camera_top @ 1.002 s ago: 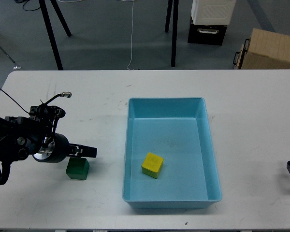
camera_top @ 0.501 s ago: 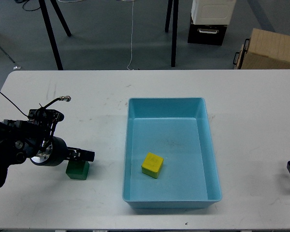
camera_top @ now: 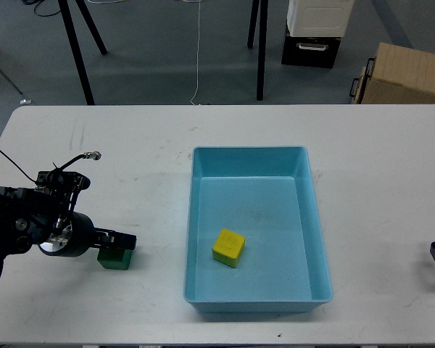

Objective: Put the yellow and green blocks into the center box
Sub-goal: 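Close the left gripper around the green cube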

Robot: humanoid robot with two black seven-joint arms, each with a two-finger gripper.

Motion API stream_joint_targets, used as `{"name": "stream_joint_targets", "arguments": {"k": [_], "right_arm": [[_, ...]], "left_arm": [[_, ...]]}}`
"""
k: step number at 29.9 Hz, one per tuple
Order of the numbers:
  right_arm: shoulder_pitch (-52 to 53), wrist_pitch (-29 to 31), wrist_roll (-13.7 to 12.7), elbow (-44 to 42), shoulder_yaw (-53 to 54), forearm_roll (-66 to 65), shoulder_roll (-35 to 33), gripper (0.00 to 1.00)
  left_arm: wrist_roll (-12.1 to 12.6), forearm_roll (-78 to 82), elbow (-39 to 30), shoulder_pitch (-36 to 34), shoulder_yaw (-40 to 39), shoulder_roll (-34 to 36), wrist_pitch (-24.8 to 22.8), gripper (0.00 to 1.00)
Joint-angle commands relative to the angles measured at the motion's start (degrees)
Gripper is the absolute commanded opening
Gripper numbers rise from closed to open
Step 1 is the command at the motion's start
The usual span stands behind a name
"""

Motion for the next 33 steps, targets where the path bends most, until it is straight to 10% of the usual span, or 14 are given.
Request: {"name": "stream_joint_targets", "arguments": {"k": [1,18,33], "right_arm": [[0.0,0.0,-0.1,0.0,-0.1,0.0,0.0,1.00],[0.0,0.0,-0.1,0.0,-0.4,-0.1,0.0,1.00],[0.0,0.0,0.0,-0.1,-0.4,-0.1,0.0,1.00]], "left_arm": [[-1.0,2.3,-0.5,0.0,0.0,0.9,-0.2,1.00],[-2.7,2.7,-2.5,0.4,-0.1,2.4,0.1,0.96],[-9.8,5.0,-1.9,0.5,-0.1,2.1,-0.1,0.80]]}}
